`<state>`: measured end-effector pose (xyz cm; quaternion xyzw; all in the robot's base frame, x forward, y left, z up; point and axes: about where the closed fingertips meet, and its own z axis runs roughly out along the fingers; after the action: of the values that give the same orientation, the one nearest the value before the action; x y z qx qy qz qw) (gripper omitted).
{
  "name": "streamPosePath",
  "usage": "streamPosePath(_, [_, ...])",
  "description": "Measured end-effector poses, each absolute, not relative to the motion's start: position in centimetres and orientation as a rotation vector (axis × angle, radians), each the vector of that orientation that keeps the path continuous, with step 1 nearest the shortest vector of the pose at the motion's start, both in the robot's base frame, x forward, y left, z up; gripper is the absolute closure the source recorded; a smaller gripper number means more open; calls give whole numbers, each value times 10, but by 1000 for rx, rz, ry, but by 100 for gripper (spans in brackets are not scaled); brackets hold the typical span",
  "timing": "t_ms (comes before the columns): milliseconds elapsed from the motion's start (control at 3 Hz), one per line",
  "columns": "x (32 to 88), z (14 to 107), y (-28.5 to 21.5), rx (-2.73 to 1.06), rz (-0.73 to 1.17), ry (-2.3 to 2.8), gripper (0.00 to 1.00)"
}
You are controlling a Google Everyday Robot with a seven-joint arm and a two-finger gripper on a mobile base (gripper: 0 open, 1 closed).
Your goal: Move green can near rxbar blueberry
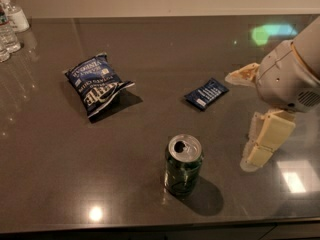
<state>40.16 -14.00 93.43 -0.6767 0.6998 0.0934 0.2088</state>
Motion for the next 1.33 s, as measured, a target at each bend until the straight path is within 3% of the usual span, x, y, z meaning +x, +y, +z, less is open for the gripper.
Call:
streamPosePath(667, [368, 912, -87, -1904, 608, 1764, 0])
streamPosePath(1333, [352, 894, -60, -1923, 712, 1679, 0])
